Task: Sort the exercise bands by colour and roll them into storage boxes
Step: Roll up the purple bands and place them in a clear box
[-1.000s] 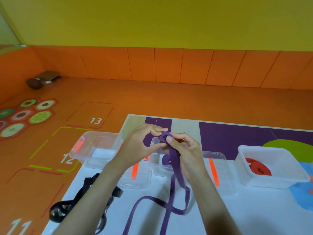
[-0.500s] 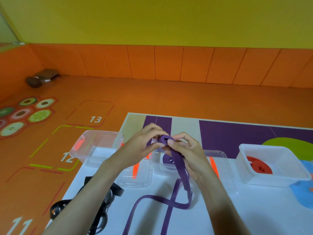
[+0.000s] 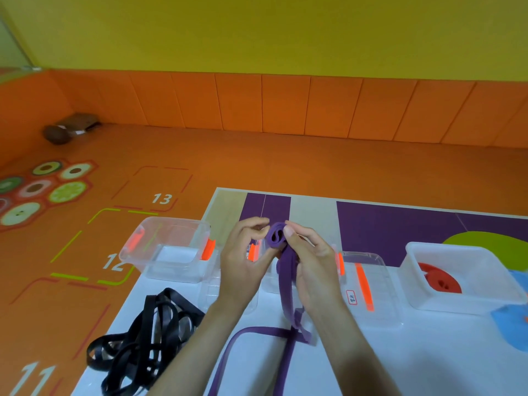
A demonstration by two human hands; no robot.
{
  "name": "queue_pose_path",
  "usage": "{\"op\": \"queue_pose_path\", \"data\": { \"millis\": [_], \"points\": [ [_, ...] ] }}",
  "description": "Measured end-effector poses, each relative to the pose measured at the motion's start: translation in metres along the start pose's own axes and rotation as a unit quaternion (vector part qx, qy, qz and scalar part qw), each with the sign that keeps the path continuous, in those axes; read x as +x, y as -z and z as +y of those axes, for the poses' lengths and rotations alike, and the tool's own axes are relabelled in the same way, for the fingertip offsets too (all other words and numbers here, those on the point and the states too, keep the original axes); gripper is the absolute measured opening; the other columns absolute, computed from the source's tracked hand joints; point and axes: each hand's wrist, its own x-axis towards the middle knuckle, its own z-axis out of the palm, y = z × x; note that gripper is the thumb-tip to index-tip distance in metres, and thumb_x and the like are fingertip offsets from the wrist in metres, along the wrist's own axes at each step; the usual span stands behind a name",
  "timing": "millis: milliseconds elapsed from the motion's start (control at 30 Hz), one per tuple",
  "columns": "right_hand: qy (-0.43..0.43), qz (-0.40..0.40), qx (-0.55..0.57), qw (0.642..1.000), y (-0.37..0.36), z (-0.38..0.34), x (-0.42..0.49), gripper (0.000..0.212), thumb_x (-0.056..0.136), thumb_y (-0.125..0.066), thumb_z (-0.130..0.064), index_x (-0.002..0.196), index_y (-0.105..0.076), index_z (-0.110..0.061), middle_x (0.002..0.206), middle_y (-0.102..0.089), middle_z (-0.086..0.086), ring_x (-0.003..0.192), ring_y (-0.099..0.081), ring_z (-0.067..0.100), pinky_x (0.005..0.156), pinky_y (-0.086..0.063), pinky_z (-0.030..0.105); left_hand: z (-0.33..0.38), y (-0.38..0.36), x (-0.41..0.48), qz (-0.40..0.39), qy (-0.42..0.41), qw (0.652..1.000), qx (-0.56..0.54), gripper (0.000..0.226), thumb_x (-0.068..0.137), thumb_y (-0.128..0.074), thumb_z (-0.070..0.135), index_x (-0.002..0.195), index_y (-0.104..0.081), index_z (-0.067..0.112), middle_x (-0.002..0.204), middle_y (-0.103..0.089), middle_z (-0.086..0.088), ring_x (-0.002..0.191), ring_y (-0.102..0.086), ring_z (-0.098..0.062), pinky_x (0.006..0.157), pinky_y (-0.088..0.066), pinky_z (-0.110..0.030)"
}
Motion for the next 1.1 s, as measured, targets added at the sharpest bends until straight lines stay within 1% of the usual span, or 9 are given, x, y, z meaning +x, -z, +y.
{"op": "queue_pose_path", "data": {
  "millis": [233,400,467,567,700,800,933,1000,1100],
  "points": [
    [0.040,-0.017,-0.097,0.994,0.010,-0.005,0.003,0.015,0.090,-0.079,-0.012,0.104,-0.080,-0.009,0.092,-0.080,0.015,0.079,-0.076,0.023,0.077,-0.061,0.034,-0.004,0.008,-0.008,-0.039,-0.003,0.999,-0.013,0.036,0.080,-0.089,0.028,0.109,-0.072,0.014,0.127,-0.072,0.017,0.121,-0.067,-0.007,0.102,-0.053,-0.024],
    [0.046,-0.053,-0.131,0.989,0.025,-0.013,0.007,0.010,0.092,-0.074,-0.004,0.101,-0.080,-0.004,0.094,-0.080,0.015,0.085,-0.077,0.026,0.072,-0.063,0.029,-0.010,0.021,0.007,-0.169,-0.046,0.985,0.010,0.033,0.084,-0.087,0.027,0.110,-0.074,0.011,0.132,-0.071,0.014,0.124,-0.065,-0.004,0.103,-0.055,-0.033],
    [0.037,-0.075,-0.165,0.983,0.032,-0.016,0.010,0.010,0.091,-0.076,-0.009,0.100,-0.081,-0.007,0.096,-0.080,0.017,0.089,-0.076,0.033,0.079,-0.064,0.040,-0.006,0.027,0.021,-0.240,-0.018,0.971,-0.007,0.035,0.083,-0.089,0.025,0.105,-0.067,0.010,0.131,-0.070,0.018,0.124,-0.065,-0.001,0.103,-0.053,-0.026],
    [0.010,-0.076,-0.178,0.981,0.037,-0.020,0.014,0.011,0.090,-0.079,-0.017,0.100,-0.078,-0.012,0.096,-0.079,0.020,0.087,-0.074,0.039,0.086,-0.059,0.053,0.003,0.026,0.030,-0.296,0.018,0.955,-0.030,0.059,0.086,-0.087,0.020,0.138,-0.061,0.017,0.135,-0.069,0.016,0.130,-0.061,0.001,0.110,-0.047,-0.022],
    [0.012,-0.042,-0.185,0.982,0.032,-0.015,0.010,0.008,0.094,-0.076,-0.018,0.095,-0.072,-0.011,0.089,-0.079,0.016,0.076,-0.073,0.036,0.072,-0.060,0.041,-0.004,0.013,0.025,-0.280,-0.050,0.959,0.010,0.059,0.090,-0.083,0.019,0.145,-0.062,0.015,0.133,-0.068,0.003,0.125,-0.062,-0.009,0.107,-0.051,-0.033],
    [0.033,-0.031,-0.215,0.976,0.032,-0.001,0.008,0.014,0.099,-0.069,-0.021,0.093,-0.072,-0.009,0.089,-0.076,0.013,0.083,-0.068,0.044,0.076,-0.061,0.044,-0.008,0.008,0.018,-0.265,-0.040,0.963,0.010,0.048,0.089,-0.084,0.019,0.134,-0.069,0.018,0.124,-0.063,0.005,0.118,-0.061,-0.010,0.102,-0.048,-0.024],
    [0.002,-0.070,-0.221,0.973,0.041,0.001,0.004,0.025,0.105,-0.058,-0.025,0.114,-0.079,-0.016,0.101,-0.079,0.006,0.099,-0.072,0.027,0.086,-0.058,0.025,-0.013,0.007,0.009,-0.225,-0.018,0.974,0.008,0.039,0.087,-0.086,0.019,0.123,-0.070,0.022,0.121,-0.057,0.018,0.119,-0.058,-0.006,0.101,-0.045,-0.018],
    [-0.029,-0.105,-0.231,0.967,0.045,-0.001,0.004,0.025,0.103,-0.063,-0.029,0.123,-0.077,-0.031,0.114,-0.079,-0.001,0.116,-0.070,0.028,0.102,-0.057,0.038,-0.013,0.007,0.005,-0.204,-0.010,0.979,-0.004,0.038,0.086,-0.086,0.018,0.119,-0.068,0.023,0.120,-0.057,0.022,0.117,-0.059,-0.006,0.099,-0.043,-0.015],
    [-0.039,-0.086,-0.205,0.974,0.045,-0.006,0.005,0.033,0.088,-0.076,-0.035,0.120,-0.074,-0.030,0.106,-0.080,0.011,0.105,-0.073,0.042,0.102,-0.056,0.052,-0.009,0.006,0.004,-0.211,0.034,0.976,-0.044,0.038,0.084,-0.088,0.019,0.115,-0.066,0.021,0.120,-0.062,0.021,0.120,-0.061,-0.010,0.100,-0.046,-0.018]
  ]
}}
